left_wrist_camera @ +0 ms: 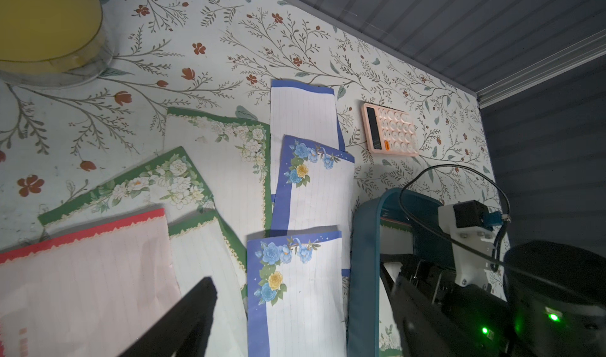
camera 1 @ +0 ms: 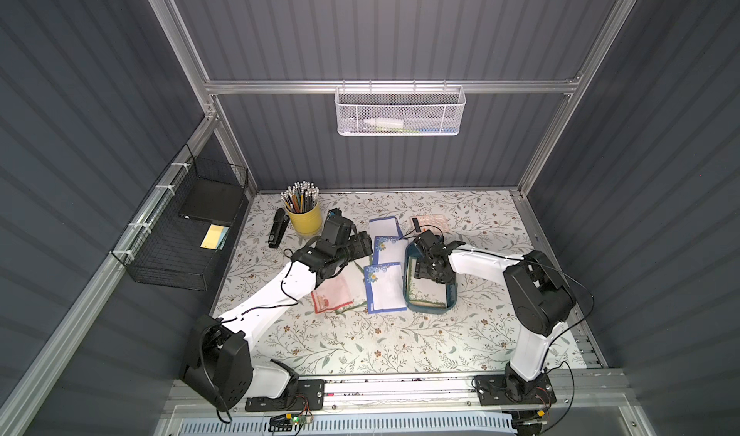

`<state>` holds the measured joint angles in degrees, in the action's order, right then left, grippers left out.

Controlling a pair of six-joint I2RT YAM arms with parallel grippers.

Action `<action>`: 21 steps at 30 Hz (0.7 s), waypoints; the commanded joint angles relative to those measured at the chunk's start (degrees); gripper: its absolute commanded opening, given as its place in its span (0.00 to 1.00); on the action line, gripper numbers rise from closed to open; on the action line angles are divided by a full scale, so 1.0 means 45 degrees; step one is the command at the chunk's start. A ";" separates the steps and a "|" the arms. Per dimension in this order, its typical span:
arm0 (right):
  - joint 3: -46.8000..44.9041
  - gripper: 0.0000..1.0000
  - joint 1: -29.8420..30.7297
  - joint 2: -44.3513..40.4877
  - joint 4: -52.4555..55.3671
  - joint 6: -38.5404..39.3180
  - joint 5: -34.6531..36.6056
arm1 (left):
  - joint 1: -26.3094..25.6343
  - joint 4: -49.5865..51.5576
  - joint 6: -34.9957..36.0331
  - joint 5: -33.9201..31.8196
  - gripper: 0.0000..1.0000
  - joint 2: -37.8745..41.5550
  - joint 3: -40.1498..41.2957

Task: Take out the stationery paper from the storage box
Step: Pick up the stationery paper from the storage box.

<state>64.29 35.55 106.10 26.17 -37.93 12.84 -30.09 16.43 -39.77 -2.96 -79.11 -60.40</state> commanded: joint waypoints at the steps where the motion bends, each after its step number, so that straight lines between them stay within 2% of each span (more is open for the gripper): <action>1: -0.1022 0.80 0.0004 0.0702 -0.0124 -0.0374 -0.1214 | -0.0055 -0.0095 -0.0171 0.0170 0.86 -0.0036 0.0135; 7: -0.1616 0.65 0.0010 0.0872 -0.0515 -0.0350 -0.1586 | -0.0053 -0.0115 -0.0149 0.0267 0.86 -0.0193 0.0142; 12: -0.1565 0.59 0.0010 0.1286 -0.0375 -0.0112 -0.1688 | -0.0049 -0.0096 -0.0148 0.0326 0.86 -0.0286 0.0154; 15: -0.1540 0.51 0.0008 0.1516 -0.0293 0.0009 -0.1696 | -0.0056 -0.0076 -0.0123 0.0336 0.86 -0.0252 0.0216; 16: -0.1534 0.47 0.0010 0.1581 -0.0308 0.0045 -0.1727 | -0.0056 -0.0076 -0.0116 0.0336 0.86 -0.0233 0.0238; 19: -0.1547 0.23 0.0006 0.1713 -0.0386 0.0108 -0.1864 | -0.0055 -0.0056 -0.0106 0.0363 0.86 -0.0252 0.0296; 21: -0.1540 0.14 0.0000 0.1767 -0.0404 0.0126 -0.1897 | -0.0053 -0.0094 -0.0089 0.0385 0.86 -0.0280 0.0312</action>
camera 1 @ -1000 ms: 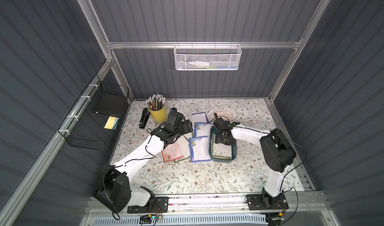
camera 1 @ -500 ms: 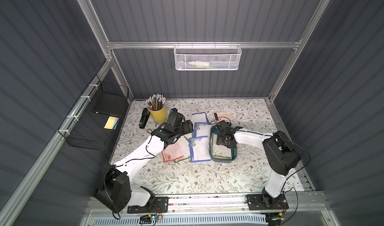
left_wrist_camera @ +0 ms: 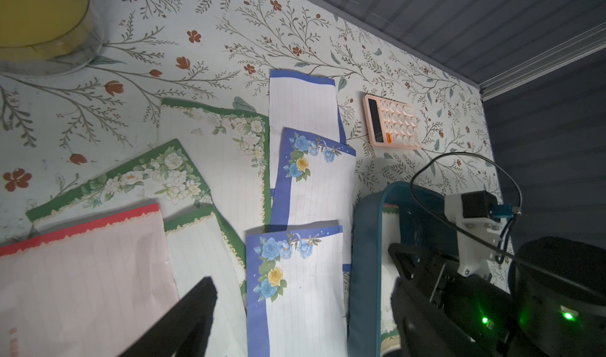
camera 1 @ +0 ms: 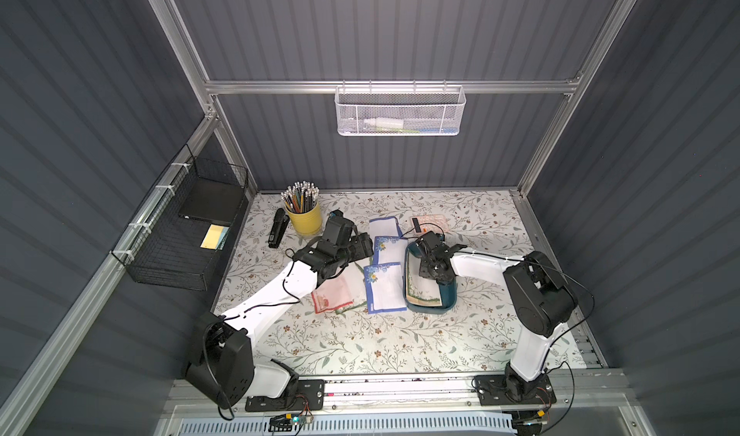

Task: Take out the stationery paper from the storage box
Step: Pick up the stationery paper from the storage box.

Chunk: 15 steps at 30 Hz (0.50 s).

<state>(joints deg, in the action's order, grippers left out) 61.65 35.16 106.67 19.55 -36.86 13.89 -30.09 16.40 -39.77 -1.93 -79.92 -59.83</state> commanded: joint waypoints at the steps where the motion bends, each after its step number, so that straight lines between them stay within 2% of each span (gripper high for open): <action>1: -0.0936 0.09 0.0097 0.1664 0.1070 -0.0095 -0.2158 | -0.0056 -0.0091 -0.0107 0.0186 0.86 -0.0128 0.0205; 4: -0.0909 0.00 0.0097 0.1697 0.1097 -0.0052 -0.2150 | -0.0068 -0.0110 -0.0081 0.0215 0.86 -0.0187 0.0219; 6: -0.0919 0.00 0.0097 0.1695 0.1127 -0.0061 -0.2124 | -0.0061 -0.0160 -0.0056 0.0360 0.87 -0.0232 0.0218; 15: -0.0799 0.00 0.0097 0.1781 0.1147 -0.0045 -0.2123 | -0.0120 -0.0760 0.0591 0.2813 0.77 -0.0861 0.0157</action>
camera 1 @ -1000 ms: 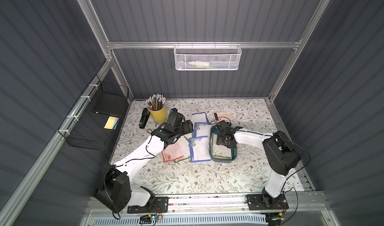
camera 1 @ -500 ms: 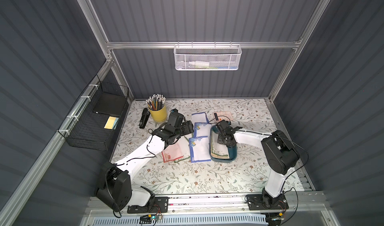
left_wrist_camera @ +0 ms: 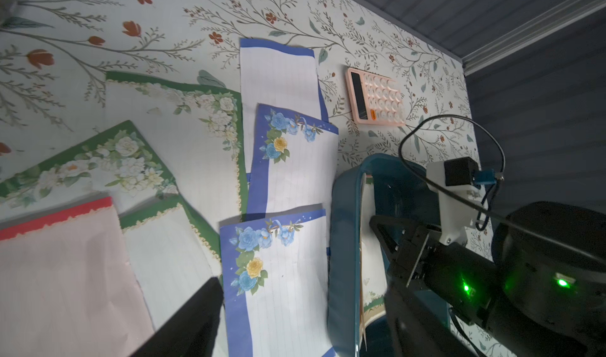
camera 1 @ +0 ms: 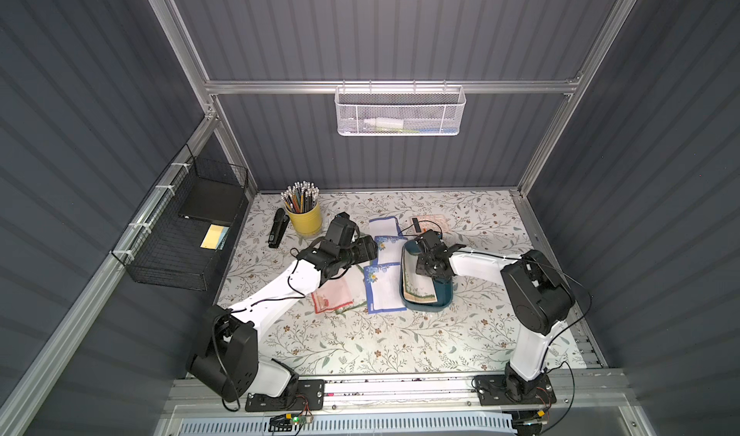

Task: Take out the stationery paper from the storage box
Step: Pick up the stationery paper from the storage box.

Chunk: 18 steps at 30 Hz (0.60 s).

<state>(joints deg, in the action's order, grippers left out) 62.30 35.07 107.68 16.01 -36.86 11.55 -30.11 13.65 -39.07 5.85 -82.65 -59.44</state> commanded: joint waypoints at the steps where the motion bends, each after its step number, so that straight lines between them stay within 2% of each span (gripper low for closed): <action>1: -0.0935 0.00 0.0107 0.1560 0.1923 -0.0051 -0.1610 | -0.0191 -0.0159 0.0501 0.1450 0.74 -0.0385 0.0038; 7: -0.0781 0.00 0.0116 0.1677 0.1973 0.0047 -0.1598 | -0.1049 -0.1204 -0.0046 0.3892 0.55 -0.0690 0.0161; 11: -0.0828 0.00 0.0114 0.1668 0.1947 0.0047 -0.1606 | -0.1276 -0.1013 -0.0480 0.3960 0.47 -0.0607 -0.0032; 18: -0.0782 0.00 0.0116 0.1675 0.1946 0.0027 -0.1592 | -0.2059 0.0244 -0.1411 0.3773 0.47 -0.1315 -0.0892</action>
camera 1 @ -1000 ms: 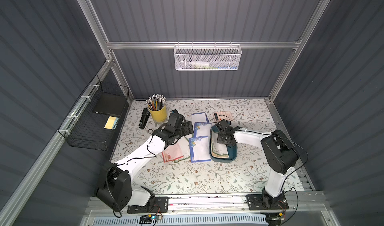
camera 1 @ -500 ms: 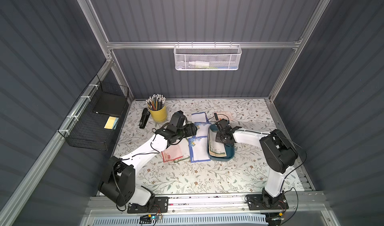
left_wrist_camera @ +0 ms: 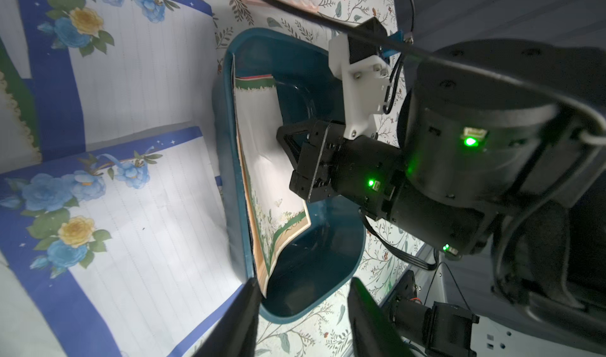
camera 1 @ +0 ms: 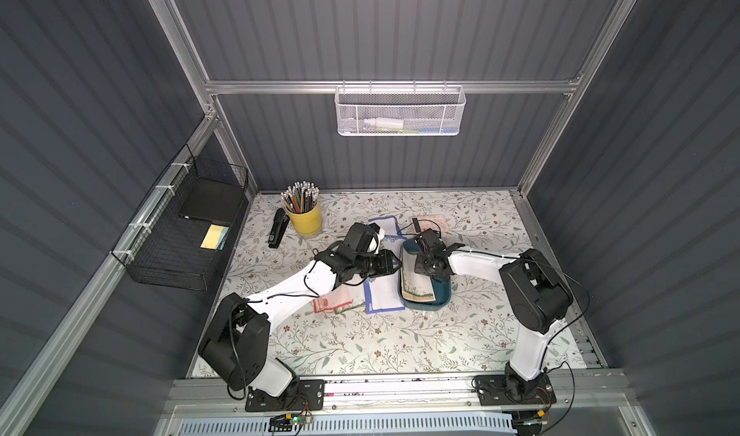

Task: Take out the stationery paper from the storage box
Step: Pick up the stationery paper from the storage box.

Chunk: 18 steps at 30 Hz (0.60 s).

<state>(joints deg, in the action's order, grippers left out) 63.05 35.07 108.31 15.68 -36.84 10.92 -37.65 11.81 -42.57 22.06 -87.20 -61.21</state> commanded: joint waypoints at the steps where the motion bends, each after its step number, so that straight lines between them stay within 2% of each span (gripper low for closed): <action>1: -0.0957 0.00 0.0107 0.1536 0.2013 0.0003 -0.1437 | -0.0524 0.0762 -0.0867 0.0036 0.47 -0.0394 -0.0562; 6: -0.0982 0.00 0.0116 0.1536 0.1934 -0.0074 -0.1497 | -0.1021 0.0965 -0.1974 -0.0439 0.47 -0.0681 -0.0556; 11: -0.1032 0.00 0.0111 0.1502 0.1845 -0.0017 -0.1526 | -0.1220 0.0133 -0.3560 -0.0703 0.47 -0.0202 0.0254; 18: -0.1079 0.00 0.0107 0.1394 0.1640 -0.0075 -0.1604 | -0.1212 0.0420 -0.4123 -0.1763 0.48 -0.0274 0.0452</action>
<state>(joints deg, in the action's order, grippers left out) 62.83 35.07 108.12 15.09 -36.84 10.83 -43.07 13.02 -58.81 17.06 -89.10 -60.01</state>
